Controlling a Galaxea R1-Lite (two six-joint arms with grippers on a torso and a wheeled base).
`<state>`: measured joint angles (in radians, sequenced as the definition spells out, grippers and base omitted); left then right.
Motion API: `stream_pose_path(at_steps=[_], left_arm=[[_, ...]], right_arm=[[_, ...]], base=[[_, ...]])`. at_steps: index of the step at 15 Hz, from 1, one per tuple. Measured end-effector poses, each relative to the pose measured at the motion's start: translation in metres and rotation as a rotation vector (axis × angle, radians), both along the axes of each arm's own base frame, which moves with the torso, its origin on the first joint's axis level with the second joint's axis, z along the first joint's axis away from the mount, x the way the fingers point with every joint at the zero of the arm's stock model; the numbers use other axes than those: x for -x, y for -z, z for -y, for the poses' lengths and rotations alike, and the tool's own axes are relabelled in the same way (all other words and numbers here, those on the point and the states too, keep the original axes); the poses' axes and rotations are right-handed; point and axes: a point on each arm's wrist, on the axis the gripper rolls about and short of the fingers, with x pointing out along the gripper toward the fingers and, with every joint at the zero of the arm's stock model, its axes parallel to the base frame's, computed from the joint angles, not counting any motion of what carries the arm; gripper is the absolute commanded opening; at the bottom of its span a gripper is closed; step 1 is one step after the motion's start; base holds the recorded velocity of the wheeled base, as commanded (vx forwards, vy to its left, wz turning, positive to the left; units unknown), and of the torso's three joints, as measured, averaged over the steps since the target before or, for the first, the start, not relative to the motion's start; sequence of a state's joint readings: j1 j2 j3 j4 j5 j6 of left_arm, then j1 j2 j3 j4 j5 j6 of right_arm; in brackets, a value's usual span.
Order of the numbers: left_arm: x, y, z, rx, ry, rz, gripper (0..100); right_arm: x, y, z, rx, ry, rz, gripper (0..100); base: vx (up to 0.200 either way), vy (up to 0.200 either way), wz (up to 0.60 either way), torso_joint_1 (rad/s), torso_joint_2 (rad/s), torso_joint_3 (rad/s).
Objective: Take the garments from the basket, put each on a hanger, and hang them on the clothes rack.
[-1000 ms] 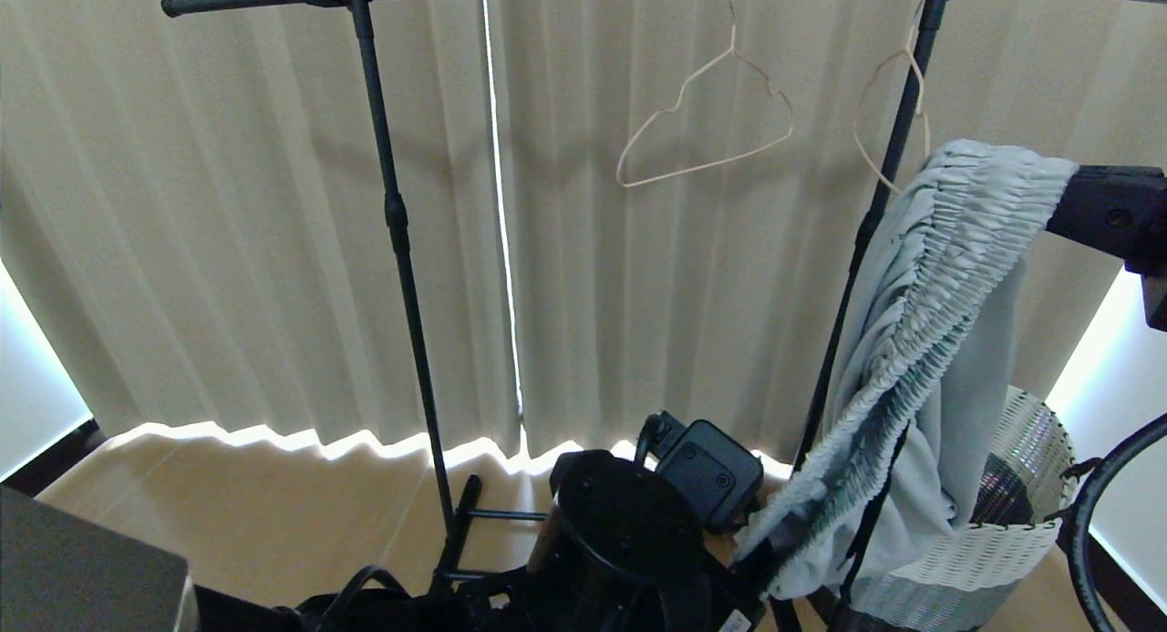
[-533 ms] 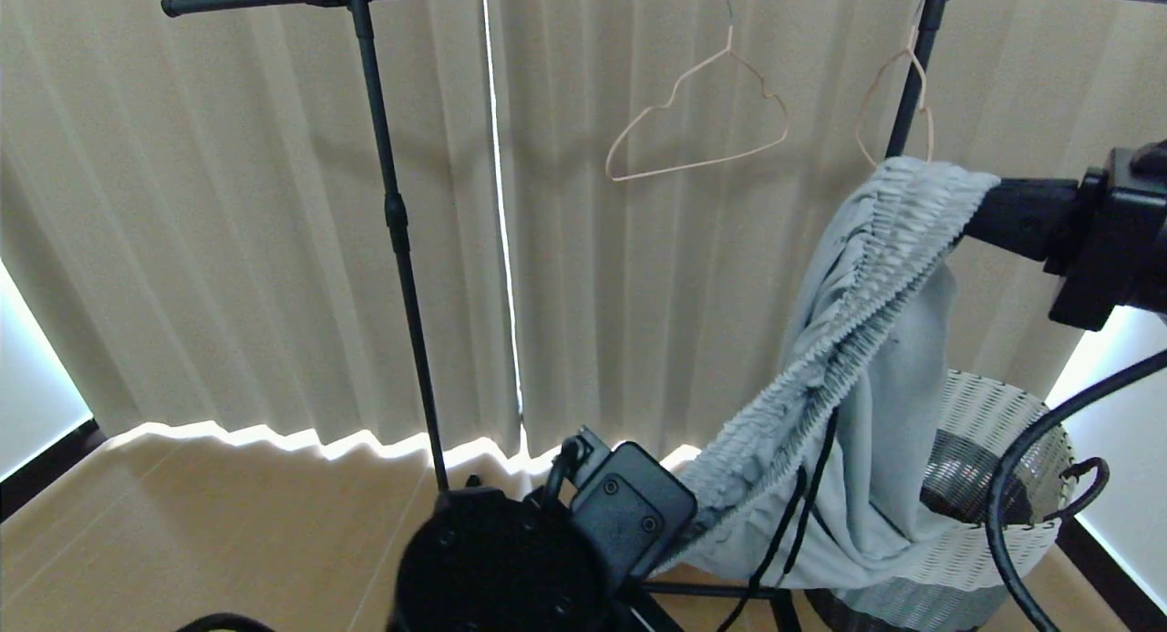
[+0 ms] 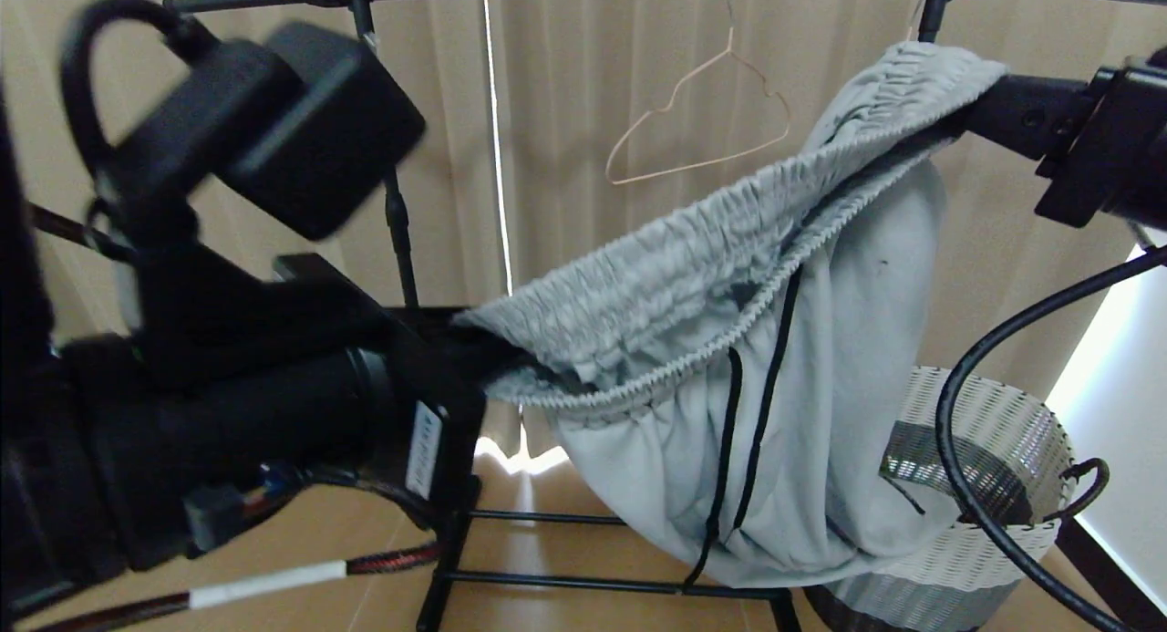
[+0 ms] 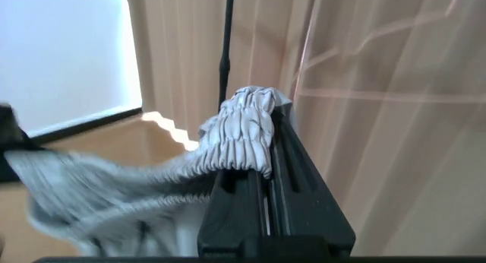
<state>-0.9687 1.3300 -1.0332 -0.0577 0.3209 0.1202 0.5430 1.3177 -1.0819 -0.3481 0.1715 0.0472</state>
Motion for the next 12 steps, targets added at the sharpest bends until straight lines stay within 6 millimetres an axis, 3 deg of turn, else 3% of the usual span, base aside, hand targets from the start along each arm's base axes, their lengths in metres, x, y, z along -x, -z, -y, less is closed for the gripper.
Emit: stream_pose_path(at_steps=[2,5,8,12], left_arm=[[-0.004,-0.023,-0.015,0.053,-0.054,0.043,0],[-0.004,-0.04,-0.03,0.035,-0.096,0.028,0],[-0.002,-0.066,-0.042,0.053,-0.135,0.049,0],[-0.021,-0.055,-0.053,-0.046,-0.237,0.038,0]], right_arm=[[0.0,-0.012,0.0,-0.024,0.0,0.038,0],[0.003,-0.024,0.002,-0.047,0.0,0.075,0],[0.003,-0.027,0.002,-0.052,0.003,0.083,0],[-0.005,-0.008,0.004,-0.013,0.034,0.021,0]], base=[[0.0,0.0,0.0,0.0,0.0,0.0],[0.0,0.0,0.0,0.0,0.0,0.0],[0.0,0.0,0.0,0.0,0.0,0.0],[0.0,0.0,0.0,0.0,0.0,0.0]])
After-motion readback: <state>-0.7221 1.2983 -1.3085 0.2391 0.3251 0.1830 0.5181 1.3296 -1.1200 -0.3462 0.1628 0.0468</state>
